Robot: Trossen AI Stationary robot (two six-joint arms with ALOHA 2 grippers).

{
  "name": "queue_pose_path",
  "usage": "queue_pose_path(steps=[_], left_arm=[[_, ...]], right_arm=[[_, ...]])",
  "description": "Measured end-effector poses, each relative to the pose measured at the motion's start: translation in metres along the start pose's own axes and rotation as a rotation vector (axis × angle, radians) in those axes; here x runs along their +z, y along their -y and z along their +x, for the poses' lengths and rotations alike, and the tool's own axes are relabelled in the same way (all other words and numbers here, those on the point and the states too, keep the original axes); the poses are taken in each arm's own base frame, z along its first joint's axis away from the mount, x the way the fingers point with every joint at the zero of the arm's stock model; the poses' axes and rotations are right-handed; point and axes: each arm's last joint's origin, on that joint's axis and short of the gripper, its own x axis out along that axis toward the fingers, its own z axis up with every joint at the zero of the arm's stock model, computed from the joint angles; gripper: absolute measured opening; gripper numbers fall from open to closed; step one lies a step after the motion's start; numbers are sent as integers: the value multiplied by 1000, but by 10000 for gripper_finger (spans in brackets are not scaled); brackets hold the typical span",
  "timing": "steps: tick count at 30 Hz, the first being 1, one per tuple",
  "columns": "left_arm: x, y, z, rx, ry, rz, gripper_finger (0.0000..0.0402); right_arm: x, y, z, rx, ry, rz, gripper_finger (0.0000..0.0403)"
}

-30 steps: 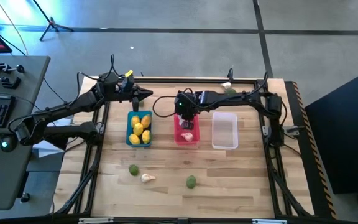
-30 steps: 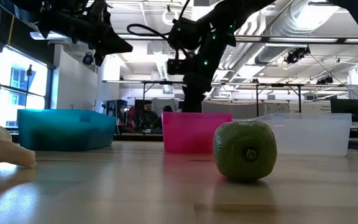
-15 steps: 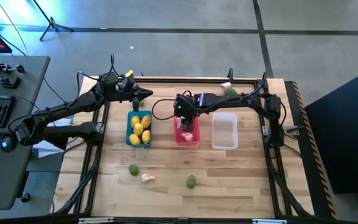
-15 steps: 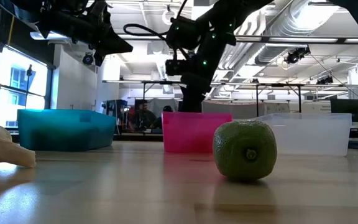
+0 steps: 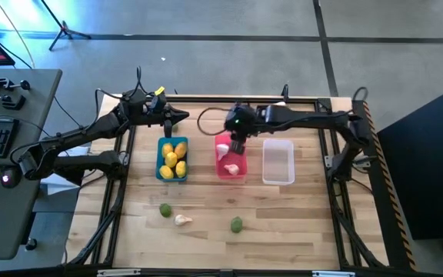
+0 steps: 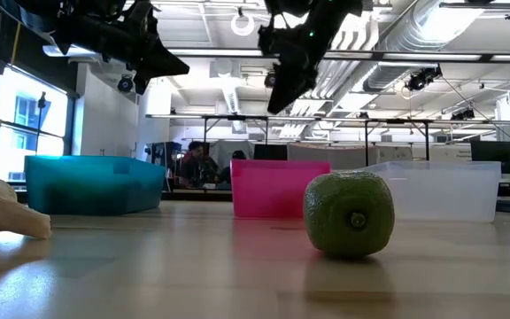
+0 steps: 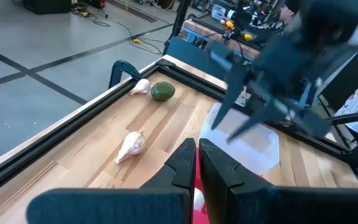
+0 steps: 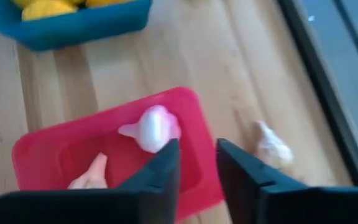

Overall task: Sort produce into baskets
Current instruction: Put the top right white garlic into the red bin

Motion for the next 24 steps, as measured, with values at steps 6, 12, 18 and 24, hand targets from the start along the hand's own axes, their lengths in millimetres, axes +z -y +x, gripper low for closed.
queue_pose_path(steps=[6, 12, 18, 24], left_arm=[[0, 0, 0, 0, 0, -18, 7], [0, 0, 0, 0, 0, -54, 7], [0, 0, 0, 0, 0, -68, 7], [0, 0, 0, 0, 0, -69, 7]], right_arm=[[1, 31, -34, -51, 73, 107, 7], [-9, 72, -62, -126, 103, 352, 31], [-32, 118, -60, -264, -28, 574, 42], [-60, 157, -38, -346, -246, 638, 91]])
